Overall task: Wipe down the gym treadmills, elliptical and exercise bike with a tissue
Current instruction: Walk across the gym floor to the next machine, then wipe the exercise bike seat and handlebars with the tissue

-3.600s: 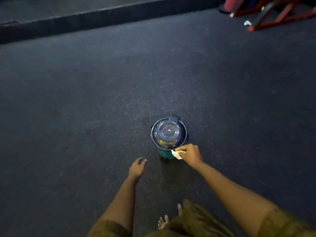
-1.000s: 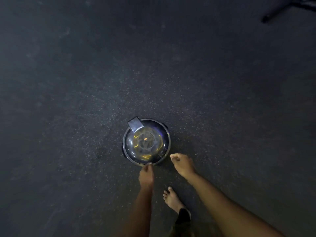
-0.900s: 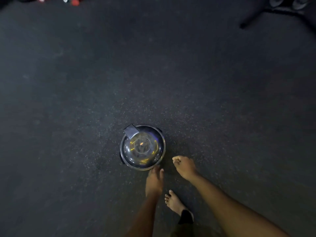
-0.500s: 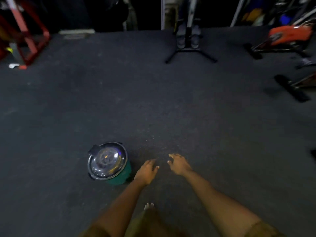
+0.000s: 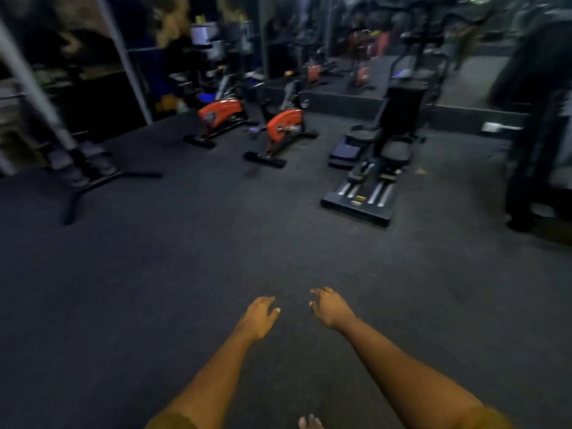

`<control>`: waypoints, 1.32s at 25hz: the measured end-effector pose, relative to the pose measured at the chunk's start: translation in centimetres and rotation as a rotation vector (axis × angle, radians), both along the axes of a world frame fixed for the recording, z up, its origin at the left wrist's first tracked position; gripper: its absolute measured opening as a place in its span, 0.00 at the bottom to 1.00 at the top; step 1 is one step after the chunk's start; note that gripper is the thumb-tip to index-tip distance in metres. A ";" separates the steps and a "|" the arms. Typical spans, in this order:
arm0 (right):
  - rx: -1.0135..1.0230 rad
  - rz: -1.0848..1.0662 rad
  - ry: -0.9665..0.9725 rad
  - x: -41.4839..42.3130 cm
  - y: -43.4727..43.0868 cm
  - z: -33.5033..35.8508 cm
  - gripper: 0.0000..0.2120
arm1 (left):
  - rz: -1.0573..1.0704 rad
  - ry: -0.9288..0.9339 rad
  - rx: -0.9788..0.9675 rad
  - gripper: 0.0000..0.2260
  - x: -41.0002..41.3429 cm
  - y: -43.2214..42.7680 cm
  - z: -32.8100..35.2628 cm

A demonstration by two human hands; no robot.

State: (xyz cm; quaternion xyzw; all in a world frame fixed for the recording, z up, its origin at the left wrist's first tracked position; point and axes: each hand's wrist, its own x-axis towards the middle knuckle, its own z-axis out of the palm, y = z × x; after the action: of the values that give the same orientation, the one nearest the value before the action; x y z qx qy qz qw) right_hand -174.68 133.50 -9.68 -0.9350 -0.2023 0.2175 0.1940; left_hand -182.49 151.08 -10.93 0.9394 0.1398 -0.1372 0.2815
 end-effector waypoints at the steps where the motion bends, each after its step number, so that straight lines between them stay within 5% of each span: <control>1: -0.024 -0.074 -0.007 0.1 -3.5 0.9 0.23 | -0.076 -0.002 0.000 0.21 1.4 -2.3 0.7; 12: -0.165 -0.614 0.011 6.6 -39.7 7.5 0.21 | -0.704 0.063 0.040 0.25 18.8 -35.3 7.7; 22: -0.210 -0.788 -0.062 21.1 -69.6 11.3 0.21 | -0.835 -0.038 0.070 0.24 37.5 -65.4 12.2; 33: -0.122 -0.917 -0.153 48.1 -93.6 14.0 0.19 | -0.972 -0.142 0.132 0.22 66.9 -91.9 14.3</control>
State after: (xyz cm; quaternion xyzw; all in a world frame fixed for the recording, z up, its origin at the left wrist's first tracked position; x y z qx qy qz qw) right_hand -126.62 39.90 4.30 -0.9508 0.2312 0.0514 0.1996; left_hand -115.61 59.16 3.34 0.9187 -0.3256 -0.1790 0.1337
